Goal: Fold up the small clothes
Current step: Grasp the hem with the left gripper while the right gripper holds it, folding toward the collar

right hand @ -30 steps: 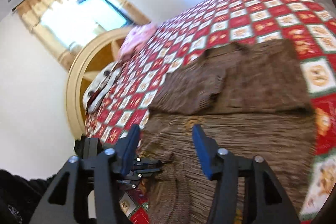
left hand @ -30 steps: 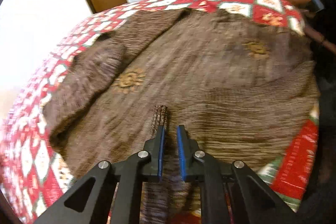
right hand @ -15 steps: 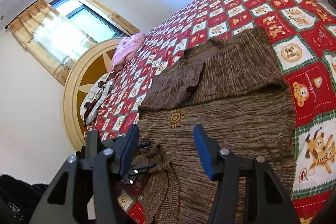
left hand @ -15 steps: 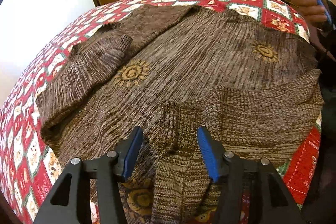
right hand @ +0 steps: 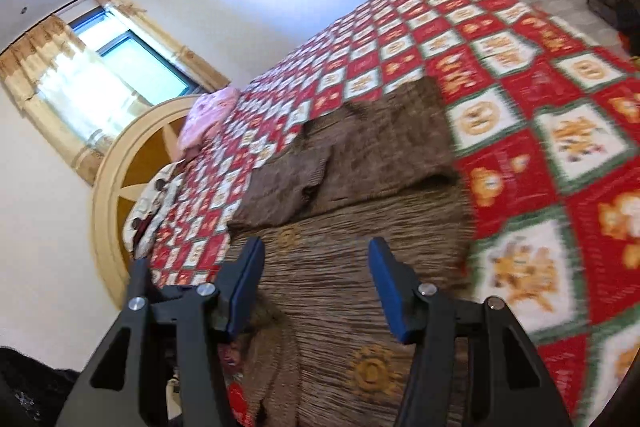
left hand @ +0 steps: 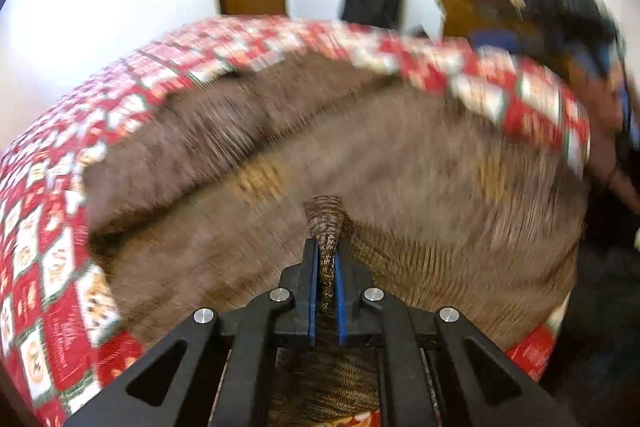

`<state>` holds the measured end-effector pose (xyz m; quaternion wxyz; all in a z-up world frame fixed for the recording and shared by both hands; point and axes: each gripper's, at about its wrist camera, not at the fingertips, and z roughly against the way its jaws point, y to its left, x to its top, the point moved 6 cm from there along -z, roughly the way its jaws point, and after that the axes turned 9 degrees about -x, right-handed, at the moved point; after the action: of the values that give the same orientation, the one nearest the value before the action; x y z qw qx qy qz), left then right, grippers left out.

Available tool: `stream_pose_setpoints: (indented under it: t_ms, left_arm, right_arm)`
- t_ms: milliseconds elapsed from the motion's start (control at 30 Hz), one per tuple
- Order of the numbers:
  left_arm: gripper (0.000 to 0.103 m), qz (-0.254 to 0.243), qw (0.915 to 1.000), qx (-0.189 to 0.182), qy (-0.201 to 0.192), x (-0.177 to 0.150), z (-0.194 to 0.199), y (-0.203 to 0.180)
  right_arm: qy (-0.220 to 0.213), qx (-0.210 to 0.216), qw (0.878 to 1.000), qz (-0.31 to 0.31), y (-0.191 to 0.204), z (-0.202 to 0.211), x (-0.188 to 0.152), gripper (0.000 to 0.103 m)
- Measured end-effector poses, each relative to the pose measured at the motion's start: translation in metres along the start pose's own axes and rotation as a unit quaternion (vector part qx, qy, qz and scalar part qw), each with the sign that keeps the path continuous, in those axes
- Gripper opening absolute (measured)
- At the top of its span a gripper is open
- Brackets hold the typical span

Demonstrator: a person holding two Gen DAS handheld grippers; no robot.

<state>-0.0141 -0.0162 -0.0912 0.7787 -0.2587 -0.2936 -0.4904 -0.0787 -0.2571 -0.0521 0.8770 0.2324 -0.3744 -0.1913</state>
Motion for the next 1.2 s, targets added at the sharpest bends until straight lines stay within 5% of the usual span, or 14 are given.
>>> stream_pose_setpoints:
  t_ms: [200,500,567,667,767,900,1000,1067,1200]
  left_arm:
    - [0.007,0.114,0.9857,0.064,-0.107,0.023,0.058,0.051]
    - [0.007,0.145,0.9806,0.086,-0.099,0.006,0.046,0.065]
    - [0.007,0.163,0.9775,0.092,-0.098,0.005,0.045,0.071]
    - [0.007,0.186,0.9731,0.094,-0.098,0.003,0.045,0.081]
    - [0.007,0.189,0.9728,0.096,-0.093,0.0,0.043,0.082]
    - [0.007,0.184,0.9745,0.101,-0.08,-0.003,0.039,0.08]
    - [0.007,0.185,0.9745,0.1,-0.078,-0.004,0.037,0.08]
    - [0.007,0.191,0.9736,0.1,-0.075,-0.005,0.035,0.082]
    - [0.007,0.193,0.9735,0.101,-0.071,-0.006,0.032,0.084]
  right_arm:
    - [-0.008,-0.064,0.998,-0.02,-0.037,0.03,-0.006,0.058]
    - [0.047,-0.104,0.993,0.019,-0.056,0.037,-0.047,0.059]
    - [0.044,-0.088,0.995,0.026,-0.054,0.042,-0.051,0.075]
    - [0.042,-0.082,0.992,0.082,-0.035,0.044,-0.054,0.081]
    - [0.058,-0.109,0.976,0.177,-0.011,0.031,-0.064,0.081]
    - [0.13,-0.135,0.932,0.31,0.008,-0.007,-0.081,0.074]
    - [0.159,-0.119,0.919,0.34,0.011,-0.027,-0.086,0.068]
    - [0.189,-0.126,0.903,0.366,0.008,-0.043,-0.094,0.046]
    - [0.215,-0.16,0.865,0.424,-0.002,-0.06,-0.11,0.027]
